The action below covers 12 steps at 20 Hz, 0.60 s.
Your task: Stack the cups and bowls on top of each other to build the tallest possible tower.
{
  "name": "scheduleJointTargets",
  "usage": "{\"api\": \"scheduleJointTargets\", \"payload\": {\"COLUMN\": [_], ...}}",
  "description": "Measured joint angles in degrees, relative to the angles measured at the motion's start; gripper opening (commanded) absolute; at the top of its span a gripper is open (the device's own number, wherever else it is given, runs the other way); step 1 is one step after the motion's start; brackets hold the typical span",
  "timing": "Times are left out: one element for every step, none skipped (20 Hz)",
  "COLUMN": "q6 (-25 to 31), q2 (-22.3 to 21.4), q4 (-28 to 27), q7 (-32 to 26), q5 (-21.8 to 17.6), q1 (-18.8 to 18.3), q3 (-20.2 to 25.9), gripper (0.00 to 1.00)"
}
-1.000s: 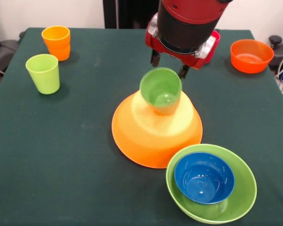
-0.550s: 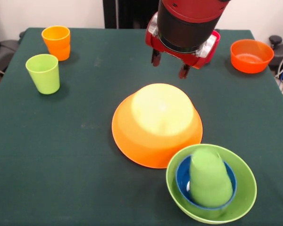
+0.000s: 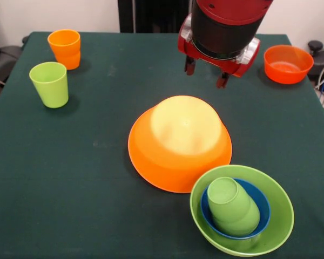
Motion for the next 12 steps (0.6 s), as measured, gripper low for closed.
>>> {"api": "scheduleJointTargets", "payload": {"q6": [0.0, 0.0, 0.0, 0.0, 0.0, 0.0, 0.0, 0.0, 0.0, 0.0, 0.0, 0.0], "q2": [0.0, 0.0, 0.0, 0.0, 0.0, 0.0, 0.0, 0.0, 0.0, 0.0, 0.0, 0.1], "q4": [0.0, 0.0, 0.0, 0.0, 0.0, 0.0, 0.0, 0.0, 0.0, 0.0, 0.0, -0.1], "q7": [0.0, 0.0, 0.0, 0.0, 0.0, 0.0, 0.0, 0.0, 0.0, 0.0, 0.0, 0.0], "q5": [0.0, 0.0, 0.0, 0.0, 0.0, 0.0, 0.0, 0.0, 0.0, 0.0, 0.0, 0.0], "q1": [0.1, 0.2, 0.2, 0.3, 0.4, 0.4, 0.5, 0.5, 0.6, 0.7, 0.7, 1.0], "q3": [0.0, 0.0, 0.0, 0.0, 0.0, 0.1, 0.1, 0.1, 0.1, 0.1, 0.1, 0.1], "gripper": [1.00, 1.00, 1.00, 1.00, 1.00, 1.00, 1.00, 1.00, 1.00, 1.00, 1.00, 1.00]}}
